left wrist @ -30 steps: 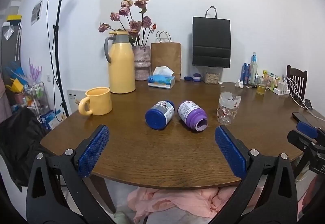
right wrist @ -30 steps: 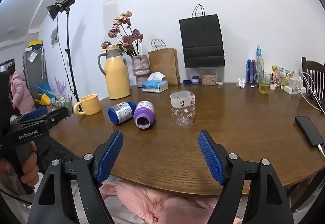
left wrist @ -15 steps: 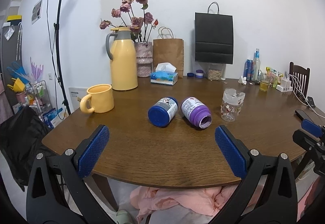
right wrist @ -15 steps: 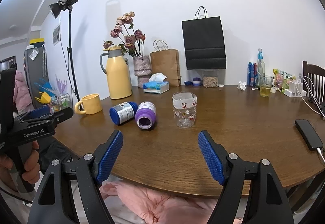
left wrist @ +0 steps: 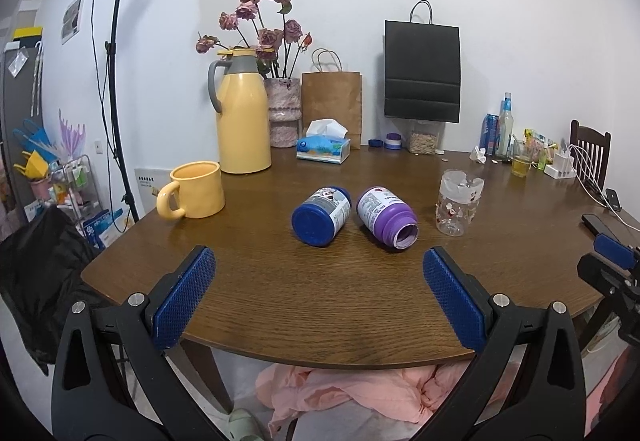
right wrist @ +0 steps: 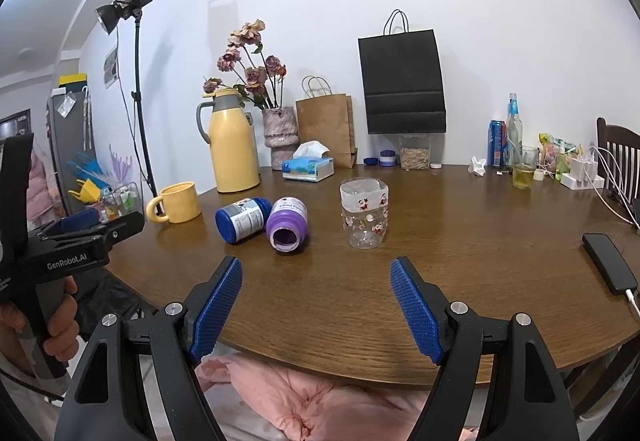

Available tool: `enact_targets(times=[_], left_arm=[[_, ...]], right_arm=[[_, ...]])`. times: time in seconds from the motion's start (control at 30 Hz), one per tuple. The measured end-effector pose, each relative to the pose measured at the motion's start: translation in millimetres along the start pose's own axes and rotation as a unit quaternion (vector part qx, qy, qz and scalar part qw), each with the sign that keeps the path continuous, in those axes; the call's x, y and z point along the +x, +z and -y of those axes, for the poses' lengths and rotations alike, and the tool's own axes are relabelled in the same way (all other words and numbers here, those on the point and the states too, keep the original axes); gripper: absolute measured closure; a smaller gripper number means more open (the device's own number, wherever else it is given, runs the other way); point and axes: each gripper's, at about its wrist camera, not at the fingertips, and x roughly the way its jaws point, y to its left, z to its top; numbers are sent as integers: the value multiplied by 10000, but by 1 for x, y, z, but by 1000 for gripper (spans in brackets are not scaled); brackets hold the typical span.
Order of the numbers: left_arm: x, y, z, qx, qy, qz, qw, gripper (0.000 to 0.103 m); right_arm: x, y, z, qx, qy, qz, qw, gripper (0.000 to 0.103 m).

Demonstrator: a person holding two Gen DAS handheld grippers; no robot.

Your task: Flip cup upright

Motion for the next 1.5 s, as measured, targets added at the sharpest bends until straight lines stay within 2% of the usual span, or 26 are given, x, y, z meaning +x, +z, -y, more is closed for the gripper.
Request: enact_targets(times=[1.1,1.4,1.5], left_arm=[[2,1,2,17,-11,-73,10000,0],[11,-1,-1,22,32,-157,9999,0],[20,2,-2,118,31,-178,9998,0]], right_arm=[[2,-2,0,50,54,-79,9999,22],[17,-10,-1,71,10,-295,9995,22],[36,-5,-3,56,203,-442,9988,22]])
